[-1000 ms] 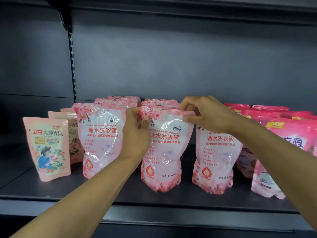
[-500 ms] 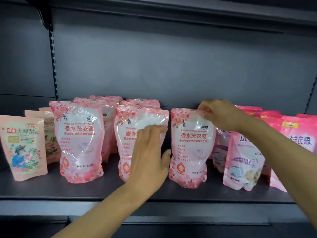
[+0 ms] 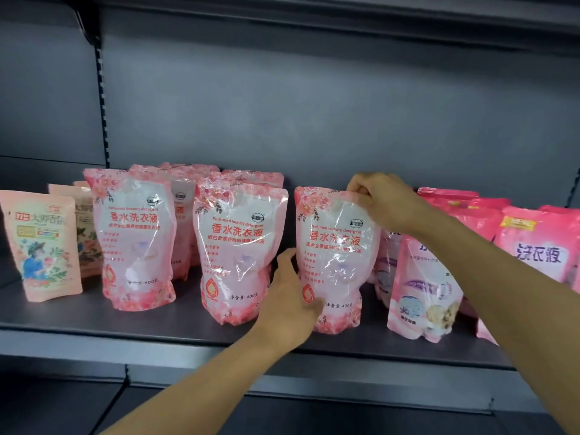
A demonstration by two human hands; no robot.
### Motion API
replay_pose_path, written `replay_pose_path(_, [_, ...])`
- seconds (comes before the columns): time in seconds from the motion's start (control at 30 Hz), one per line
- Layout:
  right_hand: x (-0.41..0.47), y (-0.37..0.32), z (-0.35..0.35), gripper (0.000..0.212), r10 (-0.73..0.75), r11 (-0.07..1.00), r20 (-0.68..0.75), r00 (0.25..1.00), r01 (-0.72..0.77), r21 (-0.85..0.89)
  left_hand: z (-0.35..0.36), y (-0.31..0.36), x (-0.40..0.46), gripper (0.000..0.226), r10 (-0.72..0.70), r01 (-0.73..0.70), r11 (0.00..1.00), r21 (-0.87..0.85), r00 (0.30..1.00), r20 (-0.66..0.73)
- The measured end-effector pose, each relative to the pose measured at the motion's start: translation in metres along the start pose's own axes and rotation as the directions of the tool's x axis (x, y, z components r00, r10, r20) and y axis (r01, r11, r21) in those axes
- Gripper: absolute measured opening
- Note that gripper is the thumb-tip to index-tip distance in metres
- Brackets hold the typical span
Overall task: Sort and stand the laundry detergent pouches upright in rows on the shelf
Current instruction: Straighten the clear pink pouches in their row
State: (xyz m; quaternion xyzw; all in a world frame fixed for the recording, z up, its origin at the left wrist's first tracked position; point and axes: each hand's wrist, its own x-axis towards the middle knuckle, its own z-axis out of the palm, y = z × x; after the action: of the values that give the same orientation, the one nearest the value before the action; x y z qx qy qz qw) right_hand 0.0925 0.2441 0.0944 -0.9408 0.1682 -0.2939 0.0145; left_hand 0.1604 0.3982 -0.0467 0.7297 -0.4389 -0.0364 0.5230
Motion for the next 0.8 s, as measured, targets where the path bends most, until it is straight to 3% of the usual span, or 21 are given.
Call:
replay_pose_path(0.2, [-0.010,0.003,0.003,0.018,-0.046,0.999,0.015,0.999,0.046,0.002,0.000,0.006,0.000,0.076,-0.054,0.054,0.998,0.011,0.998,0.038])
replay_pose_path(0.47, [-0.030,-0.014,0.001,0.052,-0.161,0.987,-0.082,0.984,0.162,0.001,-0.018,0.010,-0.023,0.068,0.014,-0.011,0.999,0.049,0.997,-0.074])
replay_pose_path(0.8, [-0.033,-0.112,0.015,0.044,-0.267,0.960,-0.115,0.957,0.274,0.055,-0.122,-0.032,-0.062,0.051,0.067,-0.033,0.988,0.148,0.970,-0.232])
